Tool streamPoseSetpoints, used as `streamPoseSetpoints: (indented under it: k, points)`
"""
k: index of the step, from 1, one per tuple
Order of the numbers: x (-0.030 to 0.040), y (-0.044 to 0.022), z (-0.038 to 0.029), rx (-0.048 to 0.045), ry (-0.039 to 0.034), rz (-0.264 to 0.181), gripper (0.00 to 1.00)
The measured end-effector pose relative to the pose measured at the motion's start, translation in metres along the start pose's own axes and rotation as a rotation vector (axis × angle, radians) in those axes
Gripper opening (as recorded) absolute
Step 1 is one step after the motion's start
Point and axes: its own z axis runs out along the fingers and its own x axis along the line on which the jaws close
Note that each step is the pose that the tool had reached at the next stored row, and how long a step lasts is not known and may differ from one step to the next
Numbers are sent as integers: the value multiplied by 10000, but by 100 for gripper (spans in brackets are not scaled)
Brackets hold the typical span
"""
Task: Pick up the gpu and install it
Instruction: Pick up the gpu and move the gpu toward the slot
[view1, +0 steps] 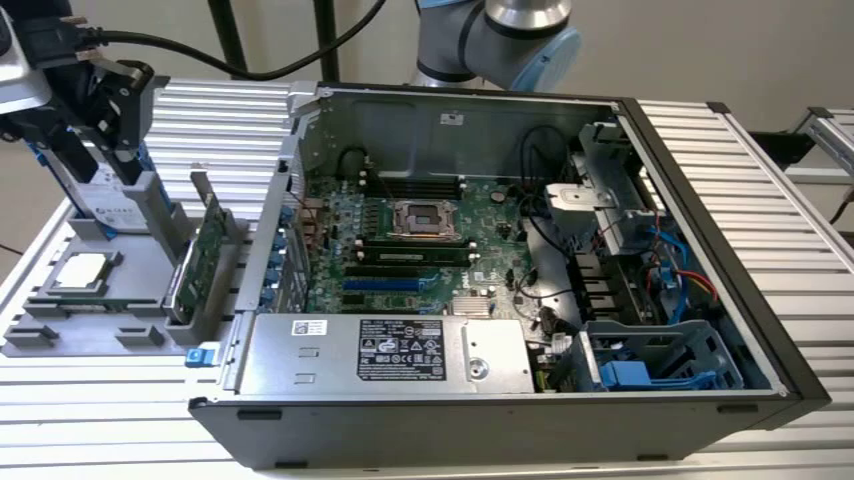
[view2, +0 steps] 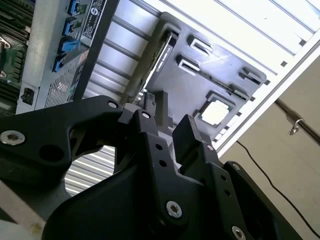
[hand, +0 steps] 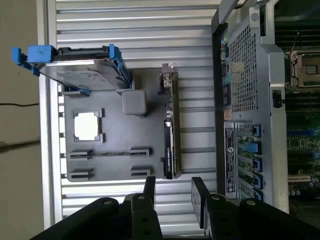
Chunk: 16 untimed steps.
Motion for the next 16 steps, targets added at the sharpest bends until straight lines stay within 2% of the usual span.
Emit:
streamPoseSetpoints:
  k: [9,16]
  points:
    - [-17,0,10,1,1,0,0]
    - [-20,-3,59,1,2,0,0]
